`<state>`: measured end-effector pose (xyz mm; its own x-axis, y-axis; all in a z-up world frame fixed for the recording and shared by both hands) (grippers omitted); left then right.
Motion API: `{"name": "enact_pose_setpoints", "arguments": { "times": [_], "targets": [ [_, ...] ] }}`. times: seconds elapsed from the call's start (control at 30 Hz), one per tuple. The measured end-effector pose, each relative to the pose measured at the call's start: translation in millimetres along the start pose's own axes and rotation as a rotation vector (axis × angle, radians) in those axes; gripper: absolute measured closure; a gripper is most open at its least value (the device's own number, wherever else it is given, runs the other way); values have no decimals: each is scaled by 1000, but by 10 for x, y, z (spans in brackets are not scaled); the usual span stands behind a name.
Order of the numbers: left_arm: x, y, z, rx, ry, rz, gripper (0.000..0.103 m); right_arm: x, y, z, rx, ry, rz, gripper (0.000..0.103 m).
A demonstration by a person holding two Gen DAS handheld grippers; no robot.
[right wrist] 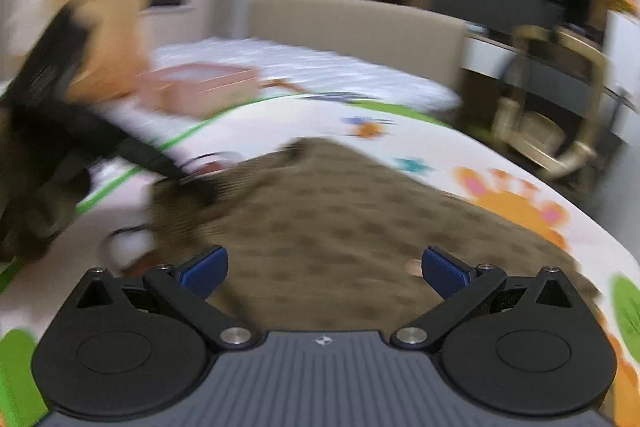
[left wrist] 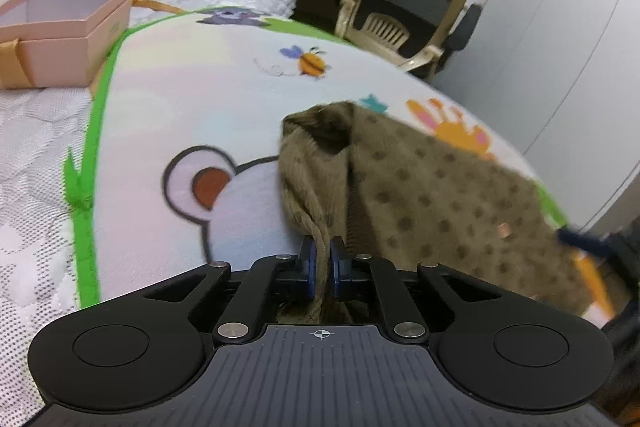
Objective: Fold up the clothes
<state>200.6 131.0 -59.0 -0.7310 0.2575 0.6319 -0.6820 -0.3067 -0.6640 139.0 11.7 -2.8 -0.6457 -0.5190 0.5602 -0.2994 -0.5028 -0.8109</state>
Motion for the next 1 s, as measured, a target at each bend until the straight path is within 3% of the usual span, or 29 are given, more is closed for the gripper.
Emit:
{"name": "enact_pose_setpoints", "arguments": {
  "times": [0.17,0.27,0.37,0.4,0.43,0.47,0.53,0.6,0.83,1.0],
  "targets": [
    [70,-157,92,47,80,-5,95,-268,-187,-692,204,-64,18,0],
    [87,-223,139,53,102,0,95,-594,-304,-820,238,14,2,1],
    [93,-260,176,56,118,2,95,-904,-392,-750,290,167,18,18],
    [93,-270,199,53,126,2,95,-993,-391,-706,280,172,-3,33],
    [93,-279,222,49,134,1,95,-1072,-382,-661,263,162,-29,60],
    [104,-287,261,38,138,4,93,-1087,-378,-611,237,157,-36,72],
    [183,-340,322,22,148,34,84,-1020,-379,-504,174,156,-24,85],
    [290,-415,371,14,161,79,61,-903,-396,-388,111,159,4,90],
    [659,-729,559,27,195,263,28,27,-446,545,-194,233,173,91],
    [372,-646,976,-67,229,164,13,479,64,1424,-416,317,122,91]
  ]
}}
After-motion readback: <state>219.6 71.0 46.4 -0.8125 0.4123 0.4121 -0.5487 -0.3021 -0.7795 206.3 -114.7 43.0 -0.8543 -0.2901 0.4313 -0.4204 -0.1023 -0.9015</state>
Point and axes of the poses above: each gripper's, at about its wrist camera, not at the fingertips, and x roughly against the way its jaws point, z to its right, y to its underside, the point moved 7 cm from there along -x, roughly the way its jaws point, and after that the axes turned 3 degrees about -z, right-handed, at the moved point
